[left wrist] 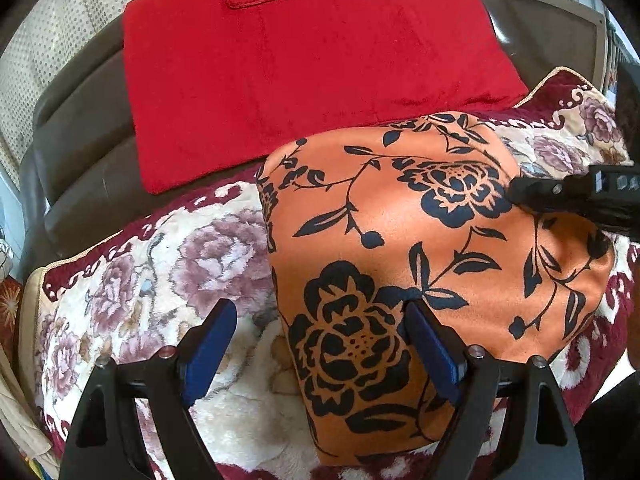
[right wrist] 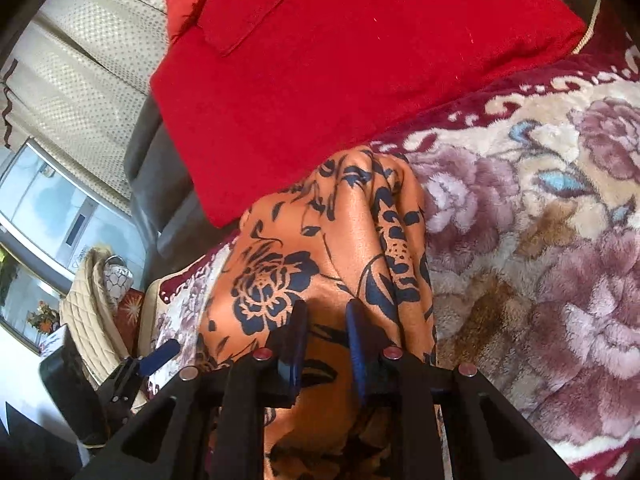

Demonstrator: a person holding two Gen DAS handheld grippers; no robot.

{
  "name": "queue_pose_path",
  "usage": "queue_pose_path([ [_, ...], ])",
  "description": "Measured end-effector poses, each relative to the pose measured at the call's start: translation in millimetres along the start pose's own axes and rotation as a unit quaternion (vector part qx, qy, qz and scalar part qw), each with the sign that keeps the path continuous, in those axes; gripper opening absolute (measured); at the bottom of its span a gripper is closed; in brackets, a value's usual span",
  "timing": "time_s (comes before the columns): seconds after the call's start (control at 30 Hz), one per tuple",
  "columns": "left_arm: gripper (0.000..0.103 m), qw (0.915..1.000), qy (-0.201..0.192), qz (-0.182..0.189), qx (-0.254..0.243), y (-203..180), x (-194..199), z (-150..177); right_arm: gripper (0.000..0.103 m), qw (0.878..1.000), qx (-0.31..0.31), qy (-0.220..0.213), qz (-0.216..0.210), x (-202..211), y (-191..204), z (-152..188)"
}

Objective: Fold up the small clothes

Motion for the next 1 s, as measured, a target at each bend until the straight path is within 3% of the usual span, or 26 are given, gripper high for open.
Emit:
queue_pose_path([
  [0.17, 0.087, 1.0000, 0.002, -0.005, 0.001, -1.5, 0.4, -0.1, 0.025, 0.999, -0.002, -0.042, -0.016, 18.7, 1.7, -8.8],
  [0.33, 0.087, 0.9999, 0.008, -0.011, -0.004, -5.4, -0.5, -1.3, 0.024, 1.000, -0.006, 0.000, 0.023, -15.5, -11.2, -11.2],
  [0.47, 0.087, 0.9998, 0.017, -0.012, -0.006, -5.8, -2.7, -4.8, 0.024, 1.000, -0.018, 0.006, 0.015, -14.0, -11.2, -16.1],
  [0.6, 0.087, 0.9998, 0.020, -0.009, -0.004, 0.7, -0.2, -17.5, 0.026, 1.000, -0.001, -0.028, 0.002, -1.3, -5.3, -25.3],
  [0.77, 0.087, 0.9989, 0.012, -0.045, 0.006, 21.2, -2.4, -45.1, 0.025, 0.999, -0.017, -0.039, -0.004, -5.4, -2.9, -38.5],
  [0.87, 0.087, 0.9977, 0.034, -0.058, 0.011, 31.3, -23.9, -54.5, 0.025, 1.000, -0.022, -0.007, 0.014, -26.1, -5.7, -39.2],
  [1.0, 0.087, 0.9957, 0.073, -0.056, 0.013, 31.8, -53.4, -48.2, 0.025, 1.000, -0.022, 0.002, 0.018, -28.6, -7.1, -37.1],
])
Point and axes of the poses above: each gripper's, at about its wrist camera, not at the fingertips, and x roughly against the way its jaws point, y to its left, z to its underside, the point moved 6 cm from there along -x, roughly the way its jaws point, and after that the axes turned 15 degrees about z, right-handed, at the moved point
